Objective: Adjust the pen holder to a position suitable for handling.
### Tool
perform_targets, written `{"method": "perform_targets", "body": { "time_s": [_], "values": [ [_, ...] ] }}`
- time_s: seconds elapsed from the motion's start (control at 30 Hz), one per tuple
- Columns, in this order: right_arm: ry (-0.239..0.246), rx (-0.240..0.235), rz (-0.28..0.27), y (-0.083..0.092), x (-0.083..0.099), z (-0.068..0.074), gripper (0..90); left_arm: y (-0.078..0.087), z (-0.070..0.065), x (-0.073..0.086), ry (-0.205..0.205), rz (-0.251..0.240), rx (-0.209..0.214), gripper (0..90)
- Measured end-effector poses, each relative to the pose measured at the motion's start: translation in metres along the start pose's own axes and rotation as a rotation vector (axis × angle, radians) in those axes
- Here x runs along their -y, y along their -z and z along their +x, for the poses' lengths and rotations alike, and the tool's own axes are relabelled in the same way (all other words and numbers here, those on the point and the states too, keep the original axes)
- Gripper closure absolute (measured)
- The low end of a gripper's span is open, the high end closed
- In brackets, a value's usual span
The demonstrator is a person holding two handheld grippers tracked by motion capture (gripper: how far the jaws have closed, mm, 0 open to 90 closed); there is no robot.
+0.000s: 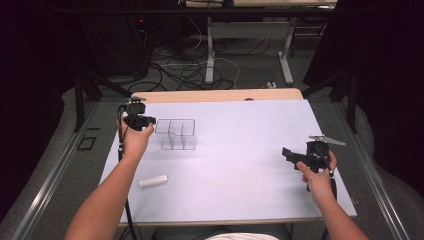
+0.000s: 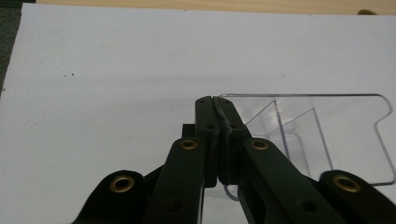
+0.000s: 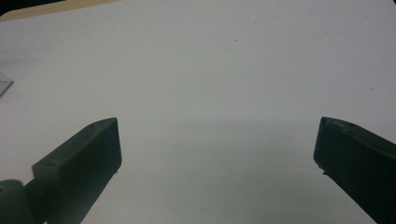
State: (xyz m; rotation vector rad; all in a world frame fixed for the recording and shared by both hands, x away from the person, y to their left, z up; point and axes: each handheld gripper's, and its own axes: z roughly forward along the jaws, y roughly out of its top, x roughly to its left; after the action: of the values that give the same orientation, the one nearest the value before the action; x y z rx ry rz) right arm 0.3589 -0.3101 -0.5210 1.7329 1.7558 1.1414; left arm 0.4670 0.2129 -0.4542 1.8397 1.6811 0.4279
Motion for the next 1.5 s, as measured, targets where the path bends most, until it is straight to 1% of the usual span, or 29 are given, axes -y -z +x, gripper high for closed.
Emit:
{"method": "perform_targets", "body": {
  "time_s": [0.03, 0.07, 0.13, 0.17, 0.2, 0.27, 0.3, 0.37, 0.4, 0.43, 0.47, 0.53, 0.57, 0.6, 0.7, 0.77, 0.8, 0.87, 0.93, 1.1, 1.17, 1.23, 1.3, 1.5],
  "values": [
    [-0.007, -0.001, 0.005, 0.0, 0.0, 0.0, 0.4, -0.002, 0.0, 0.0, 0.001, 0.012, -0.004, 90.0],
    [0.0, 0.001, 0.004, 0.0, 0.0, -0.001, 0.4, -0.004, 0.0, 0.0, -0.003, 0.028, -0.014, 90.0],
    [-0.002, 0.003, 0.004, 0.0, 0.0, -0.001, 0.5, -0.008, 0.0, 0.001, -0.003, 0.033, -0.026, 90.0],
    [-0.006, 0.003, 0.005, 0.0, 0.0, 0.0, 0.6, -0.009, 0.0, 0.002, 0.002, 0.035, -0.021, 90.0],
    [-0.008, 0.003, 0.006, 0.0, 0.0, 0.0, 0.6, -0.01, 0.0, 0.002, -0.006, 0.042, -0.024, 90.0],
    [0.0, 0.001, 0.005, -0.001, 0.0, -0.001, 0.6, -0.014, -0.001, 0.005, -0.008, 0.047, -0.033, 90.0],
    [-0.001, 0.007, 0.0, -0.001, 0.0, 0.0, 0.6, -0.014, -0.001, 0.005, -0.006, 0.041, -0.031, 90.0],
    [-0.006, -0.005, 0.012, -0.001, 0.0, 0.0, 0.6, -0.014, -0.001, 0.006, -0.001, 0.038, -0.03, 90.0],
    [0.004, -0.005, 0.01, -0.001, 0.0, -0.001, 0.6, -0.014, 0.0, 0.006, -0.006, 0.042, -0.031, 90.0],
    [-0.002, -0.003, 0.006, -0.001, 0.001, 0.0, 0.6, -0.014, -0.001, 0.006, -0.002, 0.039, -0.03, 90.0],
    [0.005, -0.003, 0.007, -0.002, 0.0, 0.0, 0.6, -0.014, -0.001, 0.006, -0.003, 0.037, -0.033, 90.0],
    [-0.002, -0.002, 0.008, -0.002, 0.0, 0.001, 0.7, -0.014, -0.003, 0.007, 0.003, 0.037, -0.03, 90.0],
    [-0.006, -0.002, 0.01, -0.002, 0.001, 0.002, 0.6, -0.013, -0.004, 0.007, 0.003, 0.047, -0.024, 90.0],
    [-0.005, -0.002, 0.01, -0.002, 0.001, 0.002, 0.6, -0.014, -0.006, 0.008, 0.008, 0.042, -0.015, 90.0],
    [0.006, -0.003, 0.01, -0.003, 0.001, 0.001, 0.6, -0.014, -0.014, 0.01, 0.011, 0.041, 0.006, 90.0],
    [0.002, -0.002, 0.014, -0.003, 0.001, 0.002, 0.7, -0.015, -0.02, 0.011, 0.009, 0.043, 0.021, 90.0],
    [0.005, -0.002, 0.013, -0.003, 0.001, 0.002, 0.7, -0.016, -0.024, 0.012, 0.015, 0.038, 0.03, 90.0],
    [0.013, -0.003, 0.013, -0.003, 0.001, 0.001, 0.7, -0.017, -0.032, 0.013, 0.014, 0.037, 0.041, 90.0],
    [0.011, -0.007, 0.02, -0.003, 0.001, 0.002, 0.7, -0.018, -0.041, 0.014, 0.019, 0.038, 0.036, 90.0],
    [0.013, -0.008, 0.02, -0.003, 0.001, 0.002, 0.7, -0.02, -0.06, 0.017, 0.026, 0.031, 0.045, 90.0],
    [0.015, -0.008, 0.019, -0.003, 0.001, 0.001, 0.7, -0.021, -0.065, 0.017, 0.023, 0.033, 0.049, 90.0],
    [0.014, 0.0, 0.001, -0.004, 0.001, 0.001, 0.7, -0.023, -0.07, 0.017, 0.021, 0.031, 0.062, 90.0],
    [0.016, -0.009, 0.018, -0.003, 0.001, 0.001, 0.7, -0.024, -0.075, 0.017, 0.019, 0.028, 0.072, 90.0],
    [0.007, -0.006, 0.016, -0.003, 0.001, 0.003, 0.7, -0.027, -0.09, 0.019, 0.009, 0.021, 0.093, 90.0]
  ]
}}
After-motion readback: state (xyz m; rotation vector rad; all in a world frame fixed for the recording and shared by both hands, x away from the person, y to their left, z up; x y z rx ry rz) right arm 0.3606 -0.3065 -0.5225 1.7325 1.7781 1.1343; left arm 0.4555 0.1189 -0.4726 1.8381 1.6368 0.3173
